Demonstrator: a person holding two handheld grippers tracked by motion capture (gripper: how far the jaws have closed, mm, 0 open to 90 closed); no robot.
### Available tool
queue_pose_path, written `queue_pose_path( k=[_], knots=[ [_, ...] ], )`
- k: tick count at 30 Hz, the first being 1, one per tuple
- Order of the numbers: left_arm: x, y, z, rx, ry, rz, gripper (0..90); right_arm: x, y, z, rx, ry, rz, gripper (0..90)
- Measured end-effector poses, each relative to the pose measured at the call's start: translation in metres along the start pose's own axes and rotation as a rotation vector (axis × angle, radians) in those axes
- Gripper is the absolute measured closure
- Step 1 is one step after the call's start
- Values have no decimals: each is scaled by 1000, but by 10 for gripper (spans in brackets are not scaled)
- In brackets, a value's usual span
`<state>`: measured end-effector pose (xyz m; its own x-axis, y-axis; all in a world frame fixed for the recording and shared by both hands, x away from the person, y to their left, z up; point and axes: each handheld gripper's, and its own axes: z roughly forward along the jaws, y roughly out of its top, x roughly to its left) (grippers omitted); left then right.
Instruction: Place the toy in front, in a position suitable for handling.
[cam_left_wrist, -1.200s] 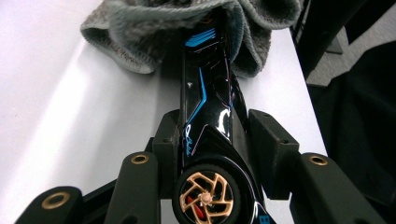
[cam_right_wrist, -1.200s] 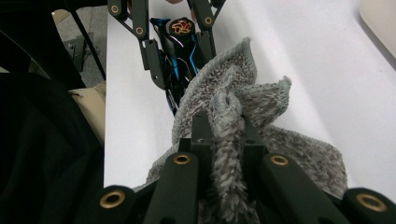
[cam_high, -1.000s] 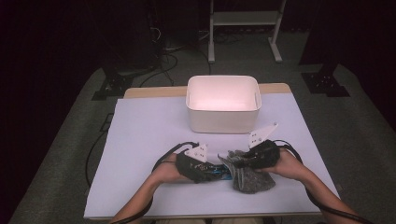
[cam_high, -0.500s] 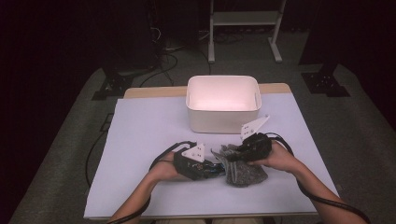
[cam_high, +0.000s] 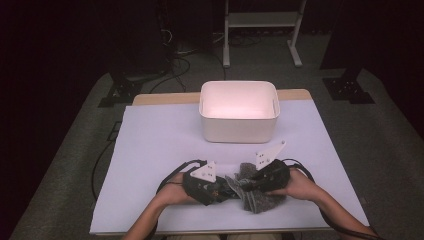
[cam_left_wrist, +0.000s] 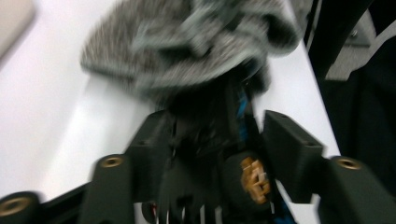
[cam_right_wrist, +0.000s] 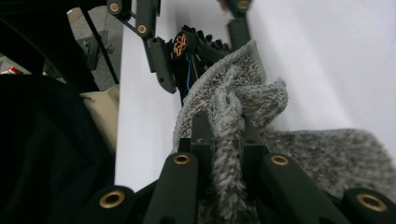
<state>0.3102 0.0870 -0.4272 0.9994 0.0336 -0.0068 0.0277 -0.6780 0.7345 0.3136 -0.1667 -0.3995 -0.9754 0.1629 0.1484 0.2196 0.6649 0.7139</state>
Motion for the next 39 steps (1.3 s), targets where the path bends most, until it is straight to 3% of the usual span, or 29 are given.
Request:
queue_pose_path(
  k=[4,9,10,11,14,18,20,21,24,27,28,30,32,39],
  knots=[
    [-9,0,1,4,43,52,389,9,-6,2,-3,-14,-15,803],
    [-18,0,1,13,67,55,371,17,-12,6,5,-16,-26,805],
    [-18,-1,1,41,67,33,316,18,-14,8,16,-14,-39,806],
    [-19,-3,0,26,69,29,269,21,-15,12,33,-17,-45,806],
    [-17,-9,-4,18,56,-6,292,23,-19,15,19,-26,-46,807],
    [-20,-11,-5,-4,66,-16,283,21,-20,15,15,-20,-37,806],
    [-19,-11,-4,25,98,-50,196,21,-20,15,20,-17,-37,806],
    [-18,-14,-4,23,86,-80,163,21,-21,16,28,-14,-36,806],
    [-17,-19,-5,1,84,-117,139,20,-23,16,20,-9,-25,806],
    [-15,-23,-1,22,59,-151,109,18,-24,16,6,-2,-18,805],
    [-14,-23,1,43,43,-130,121,17,-24,15,1,-3,-13,804],
    [-13,-25,3,48,1,-126,225,15,-23,14,-17,8,-1,804],
    [-10,-25,3,43,-19,-130,229,13,-21,13,-16,3,-4,804],
    [8,-21,1,97,-10,-27,241,6,-18,12,-22,-7,8,803]
  ],
)
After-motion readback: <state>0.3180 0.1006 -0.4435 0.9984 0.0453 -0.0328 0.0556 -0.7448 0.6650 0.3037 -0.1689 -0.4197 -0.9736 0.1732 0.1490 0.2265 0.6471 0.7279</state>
